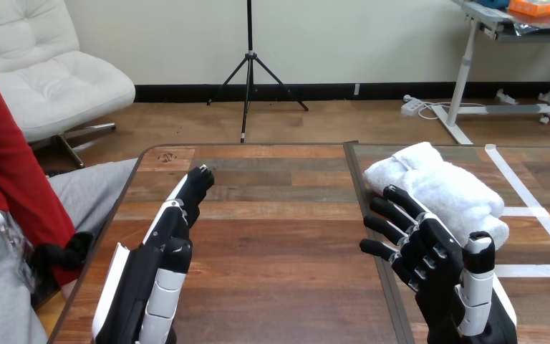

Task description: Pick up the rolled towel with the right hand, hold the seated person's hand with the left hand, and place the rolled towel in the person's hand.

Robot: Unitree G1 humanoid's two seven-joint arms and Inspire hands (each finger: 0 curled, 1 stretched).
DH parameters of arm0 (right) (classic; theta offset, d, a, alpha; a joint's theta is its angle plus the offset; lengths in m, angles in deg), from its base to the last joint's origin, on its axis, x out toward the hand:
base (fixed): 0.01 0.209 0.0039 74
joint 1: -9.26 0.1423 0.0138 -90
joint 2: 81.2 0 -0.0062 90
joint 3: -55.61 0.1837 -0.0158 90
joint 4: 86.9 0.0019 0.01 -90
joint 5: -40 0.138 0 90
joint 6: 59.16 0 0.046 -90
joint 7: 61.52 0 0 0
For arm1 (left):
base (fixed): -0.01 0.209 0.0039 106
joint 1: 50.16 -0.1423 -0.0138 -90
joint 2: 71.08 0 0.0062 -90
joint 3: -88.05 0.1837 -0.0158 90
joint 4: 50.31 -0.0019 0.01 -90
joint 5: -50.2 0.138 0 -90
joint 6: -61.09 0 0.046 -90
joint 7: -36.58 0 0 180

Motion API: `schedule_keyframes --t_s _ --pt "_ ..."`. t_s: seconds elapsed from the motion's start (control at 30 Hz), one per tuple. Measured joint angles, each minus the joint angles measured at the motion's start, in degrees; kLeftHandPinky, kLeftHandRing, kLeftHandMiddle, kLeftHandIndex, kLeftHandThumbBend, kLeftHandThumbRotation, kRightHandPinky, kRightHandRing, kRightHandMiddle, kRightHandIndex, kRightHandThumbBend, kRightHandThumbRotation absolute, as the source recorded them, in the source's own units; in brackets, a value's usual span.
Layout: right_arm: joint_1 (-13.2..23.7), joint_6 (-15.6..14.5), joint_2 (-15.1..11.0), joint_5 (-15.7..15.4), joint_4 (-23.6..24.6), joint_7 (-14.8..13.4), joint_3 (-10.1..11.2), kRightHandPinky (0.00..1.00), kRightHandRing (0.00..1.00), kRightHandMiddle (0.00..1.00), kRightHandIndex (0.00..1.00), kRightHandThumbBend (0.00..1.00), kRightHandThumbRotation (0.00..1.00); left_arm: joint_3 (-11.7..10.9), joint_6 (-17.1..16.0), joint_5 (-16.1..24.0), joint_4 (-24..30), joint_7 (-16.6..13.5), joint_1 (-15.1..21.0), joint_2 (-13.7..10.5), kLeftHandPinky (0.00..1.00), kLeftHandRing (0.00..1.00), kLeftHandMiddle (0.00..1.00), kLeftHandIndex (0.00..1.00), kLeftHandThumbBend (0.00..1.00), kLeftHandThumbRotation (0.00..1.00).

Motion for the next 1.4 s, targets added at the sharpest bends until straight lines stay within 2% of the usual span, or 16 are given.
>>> schedule_keyframes --t_s 0.8,1.1,1.4 --pt "0.74 -0.11 -0.39 -0.63 -0.34 0.37 -0.02 0.79 0.87 0.88 0.89 1.00 1.00 0.01 0.48 -0.09 0.00 0.03 0.62 0.07 1.00 0.97 0.94 0.91 0.80 1.00" --pt "5.25 -1.30 -1.46 -1.70 -3.41 0.46 0.06 0.85 0.89 0.89 0.89 1.00 1.00 0.01 0.78 -0.11 -0.01 0.15 0.99 0.10 1.00 0.98 0.94 0.91 0.80 1.00" --pt "12.28 -3.04 -2.45 -3.58 -8.76 0.44 0.16 0.86 0.92 0.90 0.91 1.00 1.00 0.00 0.83 -0.12 -0.04 0.41 1.03 0.09 1.00 0.98 0.94 0.91 0.81 1.00"
